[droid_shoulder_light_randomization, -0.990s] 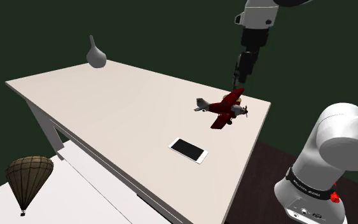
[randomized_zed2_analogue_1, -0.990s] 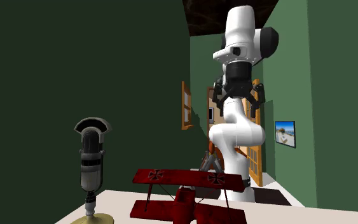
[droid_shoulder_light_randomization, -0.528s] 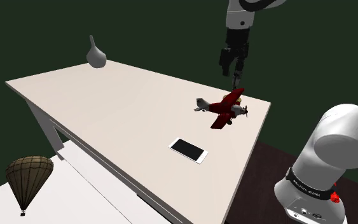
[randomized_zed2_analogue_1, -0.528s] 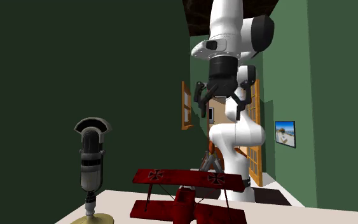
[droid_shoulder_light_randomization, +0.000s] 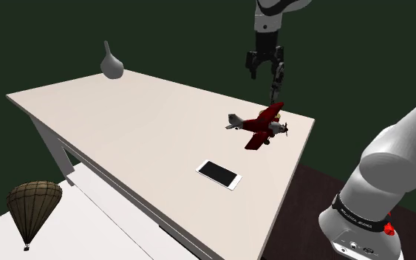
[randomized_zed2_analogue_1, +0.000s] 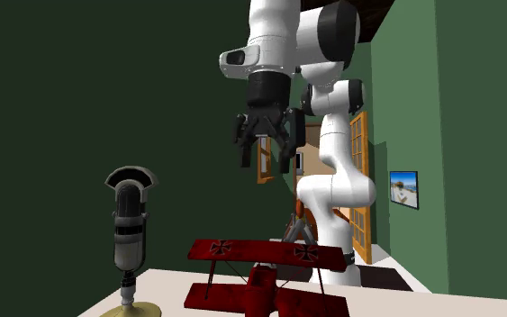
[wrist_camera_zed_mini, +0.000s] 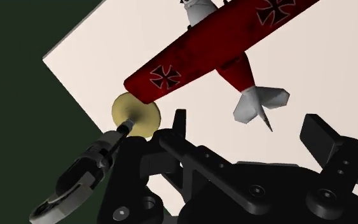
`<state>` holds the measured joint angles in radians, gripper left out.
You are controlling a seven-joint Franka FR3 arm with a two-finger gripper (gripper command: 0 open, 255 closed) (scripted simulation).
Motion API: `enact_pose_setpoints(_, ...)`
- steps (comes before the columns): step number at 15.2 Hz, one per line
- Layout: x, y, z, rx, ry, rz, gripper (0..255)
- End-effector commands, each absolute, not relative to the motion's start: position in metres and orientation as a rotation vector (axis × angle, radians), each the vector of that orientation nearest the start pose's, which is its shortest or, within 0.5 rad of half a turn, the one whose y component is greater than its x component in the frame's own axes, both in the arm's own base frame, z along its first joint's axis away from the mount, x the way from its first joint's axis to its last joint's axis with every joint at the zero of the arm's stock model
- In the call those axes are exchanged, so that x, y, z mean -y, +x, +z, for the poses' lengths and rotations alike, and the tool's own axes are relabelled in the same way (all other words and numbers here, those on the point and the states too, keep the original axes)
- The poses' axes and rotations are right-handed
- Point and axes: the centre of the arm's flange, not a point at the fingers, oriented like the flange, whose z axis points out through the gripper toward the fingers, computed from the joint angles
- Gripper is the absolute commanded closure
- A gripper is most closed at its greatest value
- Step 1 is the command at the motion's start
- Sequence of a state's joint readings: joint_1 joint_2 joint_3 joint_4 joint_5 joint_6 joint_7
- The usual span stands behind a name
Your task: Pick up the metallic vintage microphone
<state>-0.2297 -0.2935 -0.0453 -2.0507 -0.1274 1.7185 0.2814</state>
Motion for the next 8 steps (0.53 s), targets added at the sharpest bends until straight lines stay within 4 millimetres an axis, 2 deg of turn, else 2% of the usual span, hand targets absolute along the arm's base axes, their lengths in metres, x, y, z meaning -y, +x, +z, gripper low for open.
enact_pose_setpoints(1, 0.164, 0.455, 0.558, -1.001, -3.105, 0.068, 0)
enact_pose_setpoints(8, 0.253, 0.48, 0.557, -1.473, -2.939, 0.087, 0)
